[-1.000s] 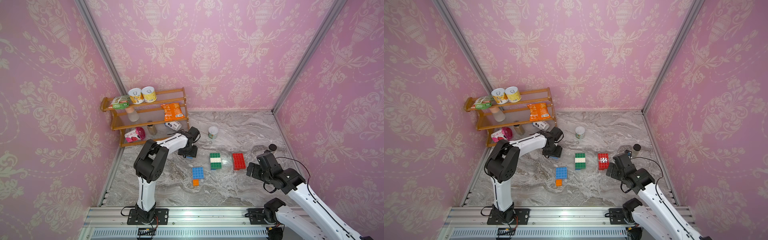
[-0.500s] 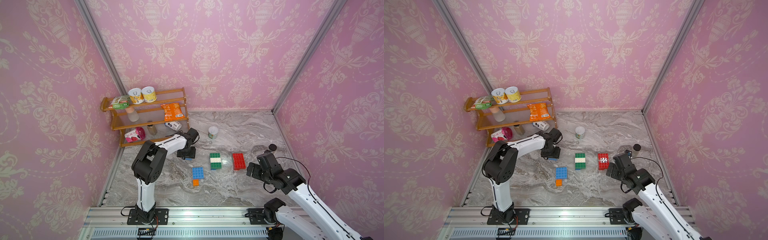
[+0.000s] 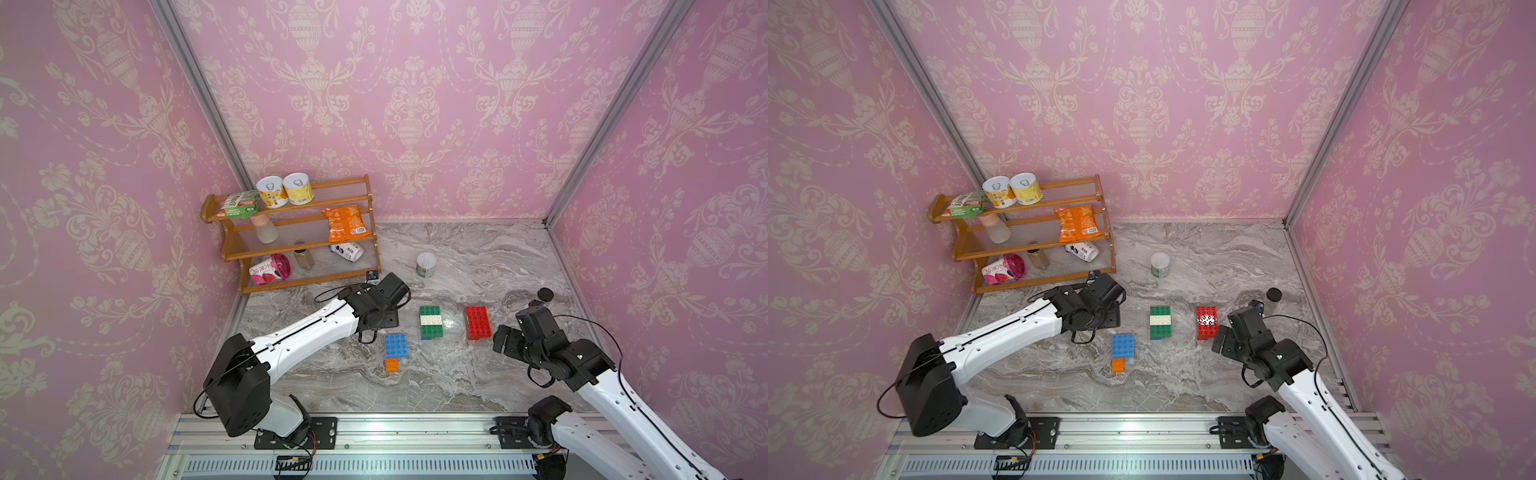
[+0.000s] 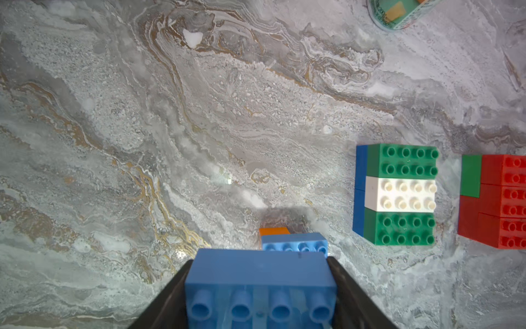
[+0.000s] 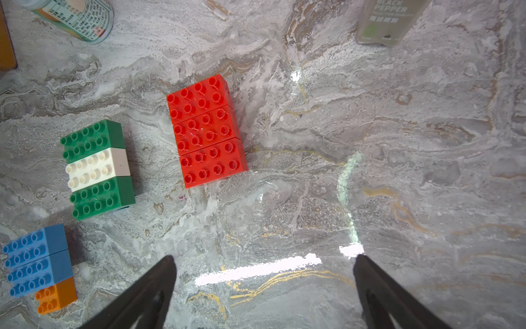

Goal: Assemble a rectangle with lego
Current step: Pick up the lego brick from the center of the board, then assemble the lego brick with the lego brick.

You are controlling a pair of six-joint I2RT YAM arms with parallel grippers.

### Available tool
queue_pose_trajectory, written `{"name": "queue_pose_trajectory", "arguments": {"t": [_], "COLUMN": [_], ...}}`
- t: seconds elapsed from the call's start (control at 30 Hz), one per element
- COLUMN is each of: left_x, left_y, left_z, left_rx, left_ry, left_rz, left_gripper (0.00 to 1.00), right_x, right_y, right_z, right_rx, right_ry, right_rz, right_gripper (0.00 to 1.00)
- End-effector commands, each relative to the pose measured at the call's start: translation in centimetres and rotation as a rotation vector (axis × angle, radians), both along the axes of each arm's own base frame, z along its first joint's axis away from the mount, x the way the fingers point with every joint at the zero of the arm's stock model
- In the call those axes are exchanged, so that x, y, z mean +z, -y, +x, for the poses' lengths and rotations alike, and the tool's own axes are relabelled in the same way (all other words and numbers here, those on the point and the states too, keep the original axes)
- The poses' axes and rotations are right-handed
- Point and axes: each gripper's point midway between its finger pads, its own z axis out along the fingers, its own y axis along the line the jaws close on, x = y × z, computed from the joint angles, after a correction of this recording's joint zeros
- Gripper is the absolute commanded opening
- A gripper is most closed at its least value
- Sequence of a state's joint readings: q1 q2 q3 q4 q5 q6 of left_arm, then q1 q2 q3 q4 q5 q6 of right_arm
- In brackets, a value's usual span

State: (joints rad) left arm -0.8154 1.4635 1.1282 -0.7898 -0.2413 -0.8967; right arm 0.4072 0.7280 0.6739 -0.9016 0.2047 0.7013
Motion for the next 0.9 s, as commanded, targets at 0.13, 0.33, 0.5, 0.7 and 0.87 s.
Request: {"name": "queue_pose_trajectory", "arguments": {"t": [0.13, 0.33, 0.5, 0.7, 0.87], "left_x": [-1.8, -3.3, -5.1, -6.9, -7.4], "left_y": [1.4, 3.5, 4.5, 4.4, 4.5], "left_z": [-4.7, -7.2, -8.2, -9.0, -9.2], "left_rx": [0.088, 0.06, 0.025, 0.016, 0.007], "left_ry": [-0.01, -0.017, -0.046, -0.066, -0.082], "left_rz": [0.026, 0.041, 0.032, 0.06, 0.071], "left_gripper": [0.0, 0.0, 0.0, 0.0, 0.0], "right_x": [-1.1, -0.8, -0.8, -0.7, -0.6], "right_y": [-1.1, -0.9, -0.7, -0.3, -0.2], "right_z": [0.1, 0.0, 0.0, 0.0, 0.0], "right_rx": [0.057, 0.05, 0.04, 0.027, 0.023], "right_ry": [-0.054, -0.03, -0.025, -0.012, -0.006], "right_rz": [0.018, 0.024, 0.013, 0.004, -0.001], "right_gripper": [1.0, 1.0, 1.0, 1.0, 1.0]}}
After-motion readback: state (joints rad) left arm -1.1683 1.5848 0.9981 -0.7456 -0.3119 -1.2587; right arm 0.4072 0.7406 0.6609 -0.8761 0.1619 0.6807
